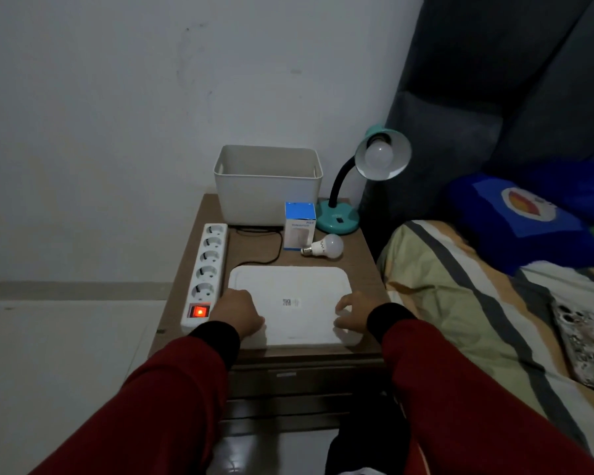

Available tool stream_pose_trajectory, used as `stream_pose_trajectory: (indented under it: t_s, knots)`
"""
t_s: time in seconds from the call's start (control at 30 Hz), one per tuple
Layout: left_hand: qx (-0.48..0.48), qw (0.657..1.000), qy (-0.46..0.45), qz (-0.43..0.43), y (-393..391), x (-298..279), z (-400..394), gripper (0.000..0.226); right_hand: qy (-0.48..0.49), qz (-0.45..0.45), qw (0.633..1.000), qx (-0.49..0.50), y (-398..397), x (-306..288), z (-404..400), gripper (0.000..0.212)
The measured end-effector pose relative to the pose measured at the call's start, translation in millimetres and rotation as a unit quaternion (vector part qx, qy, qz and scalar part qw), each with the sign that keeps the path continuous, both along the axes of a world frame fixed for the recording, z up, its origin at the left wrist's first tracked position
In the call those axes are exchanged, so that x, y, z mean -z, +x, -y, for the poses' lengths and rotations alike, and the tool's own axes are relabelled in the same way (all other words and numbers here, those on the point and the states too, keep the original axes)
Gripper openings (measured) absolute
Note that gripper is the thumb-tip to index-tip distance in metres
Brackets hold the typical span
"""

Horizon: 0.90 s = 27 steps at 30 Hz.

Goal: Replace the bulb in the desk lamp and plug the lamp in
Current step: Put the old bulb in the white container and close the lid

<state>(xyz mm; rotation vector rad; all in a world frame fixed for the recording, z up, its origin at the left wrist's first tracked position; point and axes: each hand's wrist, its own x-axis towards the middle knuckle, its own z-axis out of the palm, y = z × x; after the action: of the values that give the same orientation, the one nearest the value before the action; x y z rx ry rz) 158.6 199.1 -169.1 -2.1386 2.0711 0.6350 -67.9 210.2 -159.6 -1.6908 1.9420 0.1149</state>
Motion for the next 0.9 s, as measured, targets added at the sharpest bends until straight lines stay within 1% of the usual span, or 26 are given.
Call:
stream_pose_trajectory:
  t_s: [0.07,0.17,0.27,0.33,0.4,0.5,0.6,0.77,0.9]
  knots:
    - [0.004,1.000,-0.020,0.004,-2,-8,16,0.044,-0.016,-0.005,1.000,-0.009,0,-7,19,0.043]
    - [0.009,0.999,-0.032,0.014,-3,-16,44,0.043,-0.065,0.010,0.998,-0.009,-3,-14,50,0.040]
    - [0.002,0.999,-0.042,0.020,-1,-21,72,0.043,-0.113,0.017,0.993,-0.009,-4,-21,80,0.048]
    - [0.005,0.999,-0.044,0.028,0,-23,90,0.043,-0.157,0.044,0.987,0.004,-5,-22,99,0.055]
    - [0.003,0.999,-0.041,0.034,2,-23,107,0.041,-0.179,0.072,0.981,0.023,-7,-18,114,0.063]
    - [0.003,0.998,-0.041,0.037,1,-22,129,0.037,-0.171,0.102,0.979,0.043,-11,-5,133,0.077]
    - [-0.005,0.998,-0.043,0.038,-3,-20,144,0.039,-0.152,0.120,0.980,0.049,-14,8,146,0.084]
    - [-0.033,0.999,-0.020,0.021,-9,-14,158,0.040,-0.137,0.157,0.977,0.050,-13,26,160,0.083]
    - [-0.030,0.999,-0.017,0.016,-10,-15,158,0.037,-0.139,0.173,0.973,0.056,-14,28,161,0.072]
